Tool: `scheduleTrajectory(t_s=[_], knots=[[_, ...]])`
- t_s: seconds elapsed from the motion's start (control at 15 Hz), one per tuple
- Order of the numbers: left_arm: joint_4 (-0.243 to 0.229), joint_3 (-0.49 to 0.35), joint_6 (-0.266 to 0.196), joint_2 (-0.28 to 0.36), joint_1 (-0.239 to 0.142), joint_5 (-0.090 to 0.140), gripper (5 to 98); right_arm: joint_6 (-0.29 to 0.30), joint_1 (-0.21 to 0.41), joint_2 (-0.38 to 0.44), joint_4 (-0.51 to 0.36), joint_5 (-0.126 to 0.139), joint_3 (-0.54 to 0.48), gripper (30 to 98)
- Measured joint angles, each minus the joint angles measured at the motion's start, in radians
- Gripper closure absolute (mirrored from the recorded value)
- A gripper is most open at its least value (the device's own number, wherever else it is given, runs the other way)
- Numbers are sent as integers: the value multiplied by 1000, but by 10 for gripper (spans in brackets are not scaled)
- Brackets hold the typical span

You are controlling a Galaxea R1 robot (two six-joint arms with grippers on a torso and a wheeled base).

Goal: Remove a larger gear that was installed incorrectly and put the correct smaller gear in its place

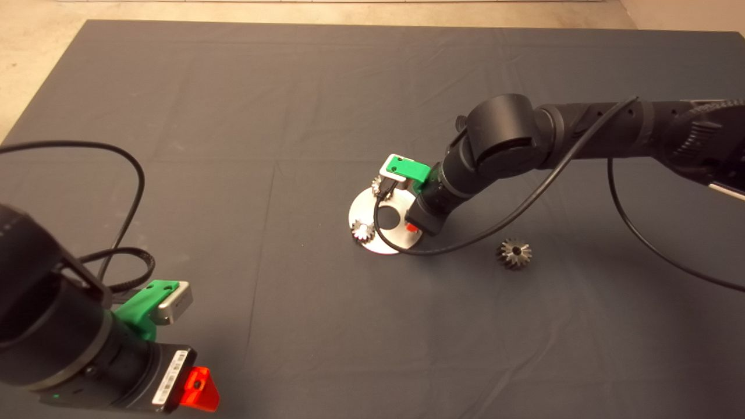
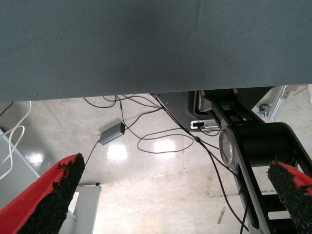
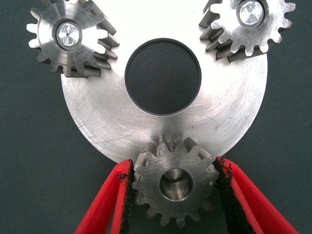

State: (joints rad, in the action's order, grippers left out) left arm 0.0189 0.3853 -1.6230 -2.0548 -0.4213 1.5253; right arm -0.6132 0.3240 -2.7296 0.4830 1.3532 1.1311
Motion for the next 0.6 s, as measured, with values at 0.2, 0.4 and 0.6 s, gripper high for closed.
scheduleTrajectory(t_s=[0.2, 0.4, 0.6], knots=[[0, 0, 0, 0, 0, 0, 61, 0, 0, -4, 2, 1, 4, 891], [0, 0, 0, 0, 0, 0, 61, 0, -4, -5, 11, 0, 4, 891], [0, 0, 0, 0, 0, 0, 61, 0, -5, -4, 14, -3, 4, 891]])
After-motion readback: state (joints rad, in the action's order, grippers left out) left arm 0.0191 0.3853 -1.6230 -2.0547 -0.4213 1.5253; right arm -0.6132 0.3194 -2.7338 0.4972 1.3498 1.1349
